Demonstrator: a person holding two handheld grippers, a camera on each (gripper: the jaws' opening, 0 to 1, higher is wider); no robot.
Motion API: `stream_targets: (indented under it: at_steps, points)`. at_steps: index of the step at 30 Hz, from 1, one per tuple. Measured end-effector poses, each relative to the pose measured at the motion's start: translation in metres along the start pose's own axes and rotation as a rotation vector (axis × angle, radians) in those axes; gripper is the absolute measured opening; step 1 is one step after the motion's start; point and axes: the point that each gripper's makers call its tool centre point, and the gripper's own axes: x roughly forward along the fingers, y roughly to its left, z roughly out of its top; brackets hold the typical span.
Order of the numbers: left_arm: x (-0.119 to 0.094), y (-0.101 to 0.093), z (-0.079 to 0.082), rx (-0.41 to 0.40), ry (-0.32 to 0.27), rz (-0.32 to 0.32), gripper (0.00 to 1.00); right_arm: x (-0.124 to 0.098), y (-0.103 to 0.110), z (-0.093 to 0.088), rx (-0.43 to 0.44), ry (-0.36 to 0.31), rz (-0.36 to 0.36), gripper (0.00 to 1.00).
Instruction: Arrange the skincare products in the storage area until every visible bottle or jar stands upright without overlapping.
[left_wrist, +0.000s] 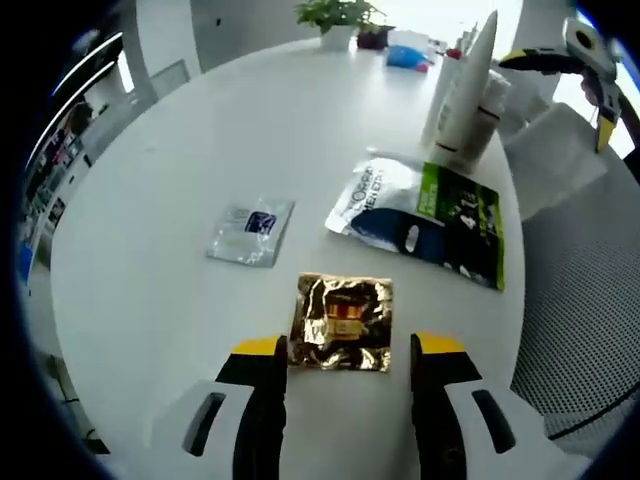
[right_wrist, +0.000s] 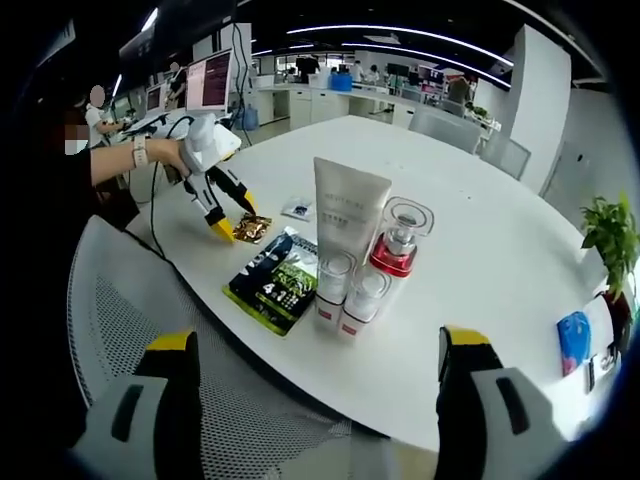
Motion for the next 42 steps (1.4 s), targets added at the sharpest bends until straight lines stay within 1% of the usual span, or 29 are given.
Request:
stream_targets:
  at_steps: [1,2,4,7,10,13,17,21,22,23,24,25,26,27,28,30,31,32,34,36,37,38,40,42]
  points:
    - [-0.001,0.000,-0.001,-0.002,0.001,-0.004,0.39,0.000,0.000,0.000,-0.001,0.002,0.002,1.00]
    - [-0.002,-0.001,-0.003,-0.021,0.004,-0.008,0.36,0.001,0.001,-0.001,-0.002,0.004,0.007,1.00]
    - [-0.003,-0.003,-0.005,-0.034,0.008,-0.014,0.36,0.001,0.002,0.000,0.003,0.000,0.014,1.00]
    - [-0.005,-0.007,-0.008,-0.017,0.024,-0.025,0.33,0.001,0.003,0.001,-0.003,-0.002,0.018,1.00]
    - [-0.006,-0.010,-0.011,-0.022,0.036,-0.036,0.28,0.002,0.004,0.002,-0.010,0.000,0.020,1.00]
    - [-0.006,-0.017,-0.013,-0.005,0.048,-0.052,0.24,0.002,0.004,0.001,-0.012,0.002,0.022,1.00]
    - [-0.006,-0.022,-0.014,-0.010,0.060,-0.070,0.19,0.001,0.004,0.000,-0.016,0.008,0.024,1.00]
    - [-0.007,-0.027,-0.016,0.011,0.081,-0.079,0.18,0.001,0.003,0.001,-0.018,0.002,0.025,1.00]
    - [-0.007,-0.028,-0.016,0.019,0.084,-0.081,0.19,0.001,0.003,0.001,-0.018,0.003,0.025,1.00]
    - [-0.007,-0.023,-0.013,0.040,0.067,-0.055,0.21,0.001,0.003,0.001,-0.018,0.004,0.026,1.00]
    - [-0.008,-0.015,-0.010,0.048,0.052,-0.013,0.24,0.000,0.003,0.000,-0.018,0.004,0.026,1.00]
    - [-0.009,-0.011,-0.009,0.066,0.048,0.005,0.28,0.000,0.003,0.000,-0.018,0.004,0.025,1.00]
    - [-0.010,-0.007,-0.006,0.111,0.038,0.023,0.31,0.000,0.003,-0.001,-0.017,0.004,0.025,1.00]
    - [-0.010,-0.006,-0.004,0.134,0.034,0.026,0.35,0.000,0.004,-0.001,-0.016,0.005,0.027,1.00]
    - [-0.010,-0.007,-0.005,0.128,0.037,0.022,0.40,0.000,0.004,-0.002,-0.016,0.007,0.028,1.00]
    - [-0.007,-0.008,-0.001,0.187,0.021,0.003,0.46,0.000,0.004,-0.004,-0.015,0.010,0.029,1.00]
    - [-0.006,-0.010,-0.002,0.191,0.034,-0.001,0.47,0.000,0.004,-0.004,-0.015,0.010,0.030,1.00]
    - [-0.004,-0.012,0.000,0.217,0.027,-0.011,0.48,0.001,0.004,-0.005,-0.014,0.011,0.030,1.00]
    - [0.000,-0.015,0.004,0.230,0.019,-0.022,0.50,0.001,0.005,-0.005,-0.012,0.012,0.028,1.00]
    - [0.004,-0.017,0.009,0.268,0.005,-0.032,0.50,0.001,0.005,-0.005,-0.011,0.009,0.028,1.00]
    - [0.006,-0.017,0.012,0.300,-0.003,-0.036,0.50,0.000,0.004,-0.005,-0.009,0.008,0.027,1.00]
    - [0.007,-0.018,0.013,0.309,-0.004,-0.041,0.50,0.000,0.004,-0.005,-0.007,0.008,0.026,1.00]
    - [0.010,-0.015,0.016,0.292,-0.012,-0.042,0.49,-0.001,0.001,-0.006,0.002,0.006,0.011,1.00]
    - [0.012,-0.015,0.019,0.291,-0.017,-0.056,0.50,-0.003,-0.002,-0.007,0.008,0.006,0.007,1.00]
